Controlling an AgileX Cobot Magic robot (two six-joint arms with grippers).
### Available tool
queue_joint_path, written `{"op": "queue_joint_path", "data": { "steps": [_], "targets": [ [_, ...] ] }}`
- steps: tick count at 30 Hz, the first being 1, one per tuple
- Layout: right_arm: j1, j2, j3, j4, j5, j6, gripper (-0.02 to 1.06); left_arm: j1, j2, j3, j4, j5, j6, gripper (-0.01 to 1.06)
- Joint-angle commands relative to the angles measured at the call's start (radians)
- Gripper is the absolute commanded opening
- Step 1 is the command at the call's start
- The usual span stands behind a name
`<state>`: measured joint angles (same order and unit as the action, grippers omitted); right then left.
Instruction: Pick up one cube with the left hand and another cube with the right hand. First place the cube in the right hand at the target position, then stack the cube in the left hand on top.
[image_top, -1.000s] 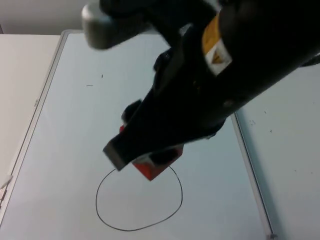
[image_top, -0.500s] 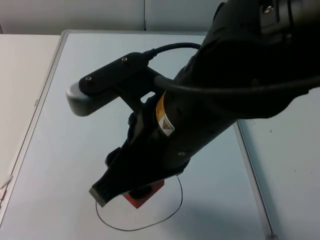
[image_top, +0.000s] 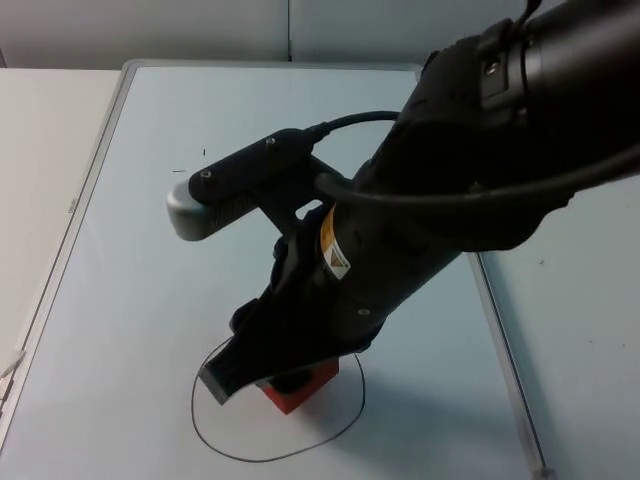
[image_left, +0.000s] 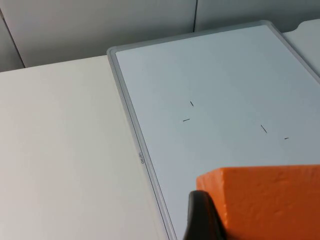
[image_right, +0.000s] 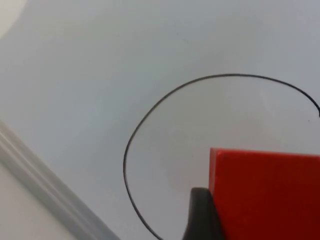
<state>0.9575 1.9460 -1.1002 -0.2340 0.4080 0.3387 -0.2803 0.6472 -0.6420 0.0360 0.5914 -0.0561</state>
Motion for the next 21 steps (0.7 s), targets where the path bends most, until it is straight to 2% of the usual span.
{"op": "queue_joint_path", "data": {
  "steps": [1,21],
  "targets": [
    [-0.004,0.012,0.003,0.004,-0.018,-0.001,0.00,-0.007,-0.007,0.003,-0.002,-0.004,-0.006,0.28],
    [-0.004,0.062,0.003,0.029,-0.003,0.002,0.00,-0.007,-0.007,0.003,-0.002,-0.004,-0.006,0.28]
  ]
}}
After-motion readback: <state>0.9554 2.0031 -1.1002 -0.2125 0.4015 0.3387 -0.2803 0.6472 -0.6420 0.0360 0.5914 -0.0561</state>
